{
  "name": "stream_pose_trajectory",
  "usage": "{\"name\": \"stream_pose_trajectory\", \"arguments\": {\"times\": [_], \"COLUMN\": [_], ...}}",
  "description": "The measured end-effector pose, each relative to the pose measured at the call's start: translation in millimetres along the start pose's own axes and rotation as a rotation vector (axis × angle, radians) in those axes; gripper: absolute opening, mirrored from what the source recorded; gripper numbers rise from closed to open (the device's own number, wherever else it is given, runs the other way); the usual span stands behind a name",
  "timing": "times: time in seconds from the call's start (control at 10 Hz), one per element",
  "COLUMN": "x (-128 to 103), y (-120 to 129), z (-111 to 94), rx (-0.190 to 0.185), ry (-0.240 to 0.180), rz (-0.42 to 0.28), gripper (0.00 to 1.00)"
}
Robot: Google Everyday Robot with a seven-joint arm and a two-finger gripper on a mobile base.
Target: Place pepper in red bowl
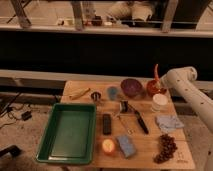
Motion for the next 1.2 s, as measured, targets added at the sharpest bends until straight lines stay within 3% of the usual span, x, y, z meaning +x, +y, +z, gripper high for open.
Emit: {"name": "stream_pose_trajectory", "arguments": {"times": [0.7,0.8,1.2], "x": [6.3,6.4,5.0], "y": [-6.1,-6.2,-5.0], "z": [10.2,10.1,10.6], "rx": [0.011,0.011,0.009], "ry": [0.013,0.013,0.012], "rz": [0.002,0.003,0.001], "gripper": [0.18,0.24,0.63]}}
